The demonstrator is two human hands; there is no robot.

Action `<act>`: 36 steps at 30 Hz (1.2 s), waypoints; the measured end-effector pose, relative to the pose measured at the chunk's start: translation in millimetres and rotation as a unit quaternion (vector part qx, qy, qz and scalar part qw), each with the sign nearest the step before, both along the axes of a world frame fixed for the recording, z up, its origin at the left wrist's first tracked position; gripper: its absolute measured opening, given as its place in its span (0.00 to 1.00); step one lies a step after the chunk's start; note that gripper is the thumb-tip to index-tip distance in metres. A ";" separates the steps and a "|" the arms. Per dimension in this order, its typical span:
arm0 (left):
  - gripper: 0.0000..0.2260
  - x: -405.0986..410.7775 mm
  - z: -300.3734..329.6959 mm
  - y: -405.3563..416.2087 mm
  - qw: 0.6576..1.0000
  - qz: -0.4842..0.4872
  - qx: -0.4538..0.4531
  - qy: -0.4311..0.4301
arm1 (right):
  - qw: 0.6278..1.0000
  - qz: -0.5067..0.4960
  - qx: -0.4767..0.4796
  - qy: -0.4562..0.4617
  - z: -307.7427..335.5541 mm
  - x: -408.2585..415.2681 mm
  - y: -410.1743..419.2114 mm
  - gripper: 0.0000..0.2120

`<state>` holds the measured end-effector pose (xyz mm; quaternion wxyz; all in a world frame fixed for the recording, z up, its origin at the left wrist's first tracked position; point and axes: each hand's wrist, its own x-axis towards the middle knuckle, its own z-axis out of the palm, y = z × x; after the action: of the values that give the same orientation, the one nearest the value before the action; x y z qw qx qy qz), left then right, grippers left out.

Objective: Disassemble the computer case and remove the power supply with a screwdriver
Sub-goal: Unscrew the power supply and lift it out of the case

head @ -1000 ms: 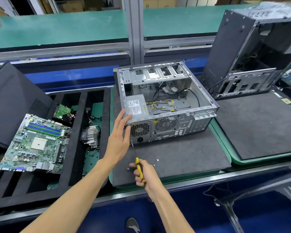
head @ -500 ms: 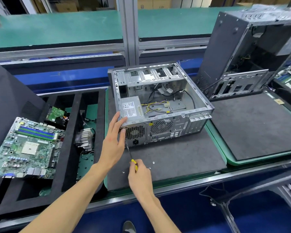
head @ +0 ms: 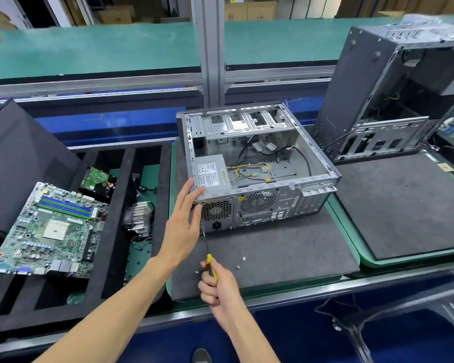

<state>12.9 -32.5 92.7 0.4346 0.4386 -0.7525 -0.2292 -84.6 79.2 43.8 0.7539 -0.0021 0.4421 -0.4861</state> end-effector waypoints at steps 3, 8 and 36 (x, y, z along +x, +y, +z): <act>0.17 -0.9 -2.4 -1.1 1.000 0.006 -0.007 0.005 | 0.888 0.116 -0.093 0.435 -0.3 -4.7 1.6 0.15; 0.17 0.1 -4.2 -1.7 1.000 0.007 -0.006 0.003 | 0.822 0.150 -0.117 0.537 4.3 -8.7 4.1 0.12; 0.18 1.8 -3.3 -1.7 1.000 0.004 0.011 0.010 | 0.928 0.100 -0.047 0.355 6.4 -2.0 -3.6 0.16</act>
<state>14.7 -34.3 89.5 0.4380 0.4443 -0.7437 -0.2404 -86.6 75.7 50.1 0.5914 -0.2544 0.6548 -0.3959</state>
